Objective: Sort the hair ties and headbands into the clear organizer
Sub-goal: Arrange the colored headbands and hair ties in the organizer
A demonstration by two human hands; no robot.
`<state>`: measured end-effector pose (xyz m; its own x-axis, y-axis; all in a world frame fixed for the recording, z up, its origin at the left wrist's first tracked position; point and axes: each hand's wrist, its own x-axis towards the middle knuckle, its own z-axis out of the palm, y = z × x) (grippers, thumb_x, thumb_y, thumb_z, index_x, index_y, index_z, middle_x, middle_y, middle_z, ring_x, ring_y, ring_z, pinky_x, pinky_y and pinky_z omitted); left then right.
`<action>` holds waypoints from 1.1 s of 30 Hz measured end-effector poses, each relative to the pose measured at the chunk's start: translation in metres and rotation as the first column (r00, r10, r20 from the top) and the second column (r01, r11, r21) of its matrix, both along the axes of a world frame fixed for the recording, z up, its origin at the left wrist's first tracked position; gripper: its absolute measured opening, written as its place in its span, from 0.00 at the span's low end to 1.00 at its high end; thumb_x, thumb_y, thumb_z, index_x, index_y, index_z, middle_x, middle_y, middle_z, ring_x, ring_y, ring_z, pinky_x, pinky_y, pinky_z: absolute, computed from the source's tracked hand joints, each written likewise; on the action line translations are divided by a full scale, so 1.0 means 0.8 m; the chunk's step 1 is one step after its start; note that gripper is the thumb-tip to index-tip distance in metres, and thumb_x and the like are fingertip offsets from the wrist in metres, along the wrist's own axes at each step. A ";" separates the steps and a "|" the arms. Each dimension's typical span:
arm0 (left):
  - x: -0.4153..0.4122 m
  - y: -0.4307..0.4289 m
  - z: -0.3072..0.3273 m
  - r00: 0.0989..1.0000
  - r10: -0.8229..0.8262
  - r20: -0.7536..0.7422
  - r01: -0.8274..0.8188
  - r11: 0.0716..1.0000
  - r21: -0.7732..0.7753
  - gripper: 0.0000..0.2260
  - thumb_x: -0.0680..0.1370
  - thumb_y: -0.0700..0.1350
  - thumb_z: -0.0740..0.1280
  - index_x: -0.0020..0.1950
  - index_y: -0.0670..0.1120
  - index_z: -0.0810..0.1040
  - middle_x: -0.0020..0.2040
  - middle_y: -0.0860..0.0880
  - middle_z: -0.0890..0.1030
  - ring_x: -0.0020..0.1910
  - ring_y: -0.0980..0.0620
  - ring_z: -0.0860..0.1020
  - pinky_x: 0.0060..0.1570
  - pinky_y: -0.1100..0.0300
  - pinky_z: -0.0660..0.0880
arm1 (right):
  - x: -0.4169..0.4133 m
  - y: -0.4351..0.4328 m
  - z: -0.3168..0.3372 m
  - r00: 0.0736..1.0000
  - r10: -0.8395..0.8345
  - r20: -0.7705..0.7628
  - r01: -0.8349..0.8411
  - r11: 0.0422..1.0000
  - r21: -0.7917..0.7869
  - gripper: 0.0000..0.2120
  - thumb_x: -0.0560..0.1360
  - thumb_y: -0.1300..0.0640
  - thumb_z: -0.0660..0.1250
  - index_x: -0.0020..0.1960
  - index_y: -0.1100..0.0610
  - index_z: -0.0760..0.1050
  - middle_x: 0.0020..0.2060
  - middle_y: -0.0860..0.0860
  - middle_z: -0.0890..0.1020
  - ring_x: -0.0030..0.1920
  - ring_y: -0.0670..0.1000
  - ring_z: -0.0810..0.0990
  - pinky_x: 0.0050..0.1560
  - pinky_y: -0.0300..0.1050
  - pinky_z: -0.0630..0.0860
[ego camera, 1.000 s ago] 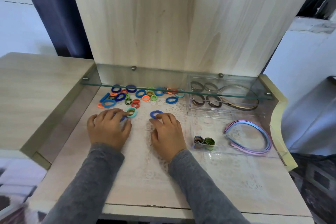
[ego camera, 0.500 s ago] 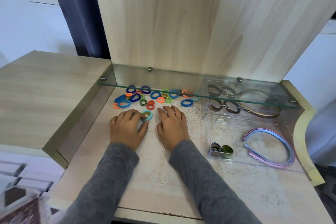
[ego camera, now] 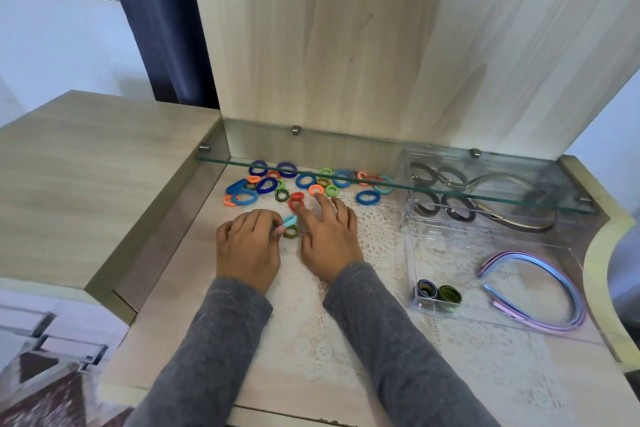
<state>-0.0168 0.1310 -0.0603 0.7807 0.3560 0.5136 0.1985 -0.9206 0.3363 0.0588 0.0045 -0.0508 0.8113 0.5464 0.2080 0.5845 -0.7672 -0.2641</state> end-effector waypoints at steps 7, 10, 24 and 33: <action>-0.005 0.004 0.001 0.964 0.251 -0.085 -0.253 0.967 -0.009 0.05 0.75 0.50 0.66 0.50 0.51 0.77 0.50 0.48 0.78 0.50 0.45 0.76 0.50 0.49 0.67 | -0.003 -0.004 0.004 1.000 -0.023 0.012 0.022 0.997 0.068 0.24 0.73 0.55 0.59 0.69 0.52 0.67 0.69 0.50 0.67 0.70 0.55 0.58 0.71 0.55 0.54; -0.005 0.004 0.000 0.975 0.208 -0.084 -0.210 0.978 -0.019 0.08 0.74 0.50 0.67 0.52 0.50 0.77 0.54 0.49 0.78 0.54 0.45 0.75 0.53 0.48 0.66 | -0.003 -0.005 0.004 0.999 -0.032 0.028 0.030 0.997 0.074 0.20 0.72 0.55 0.58 0.64 0.54 0.71 0.63 0.49 0.72 0.69 0.54 0.61 0.69 0.54 0.54; -0.003 -0.002 0.001 0.988 -0.041 -0.151 0.050 0.997 0.054 0.04 0.74 0.49 0.69 0.49 0.55 0.80 0.53 0.55 0.82 0.63 0.50 0.75 0.64 0.49 0.54 | -0.002 -0.009 -0.005 0.986 -0.110 0.122 0.091 0.984 0.153 0.09 0.74 0.55 0.64 0.52 0.52 0.78 0.50 0.48 0.79 0.56 0.55 0.70 0.59 0.55 0.62; -0.004 -0.003 0.003 0.994 0.046 -0.101 -0.049 0.998 -0.026 0.13 0.74 0.38 0.65 0.55 0.53 0.78 0.54 0.53 0.81 0.57 0.50 0.77 0.63 0.50 0.59 | -0.006 -0.010 -0.005 0.968 0.038 0.247 -0.106 0.958 0.266 0.07 0.75 0.55 0.61 0.48 0.51 0.77 0.48 0.44 0.79 0.56 0.51 0.69 0.58 0.50 0.59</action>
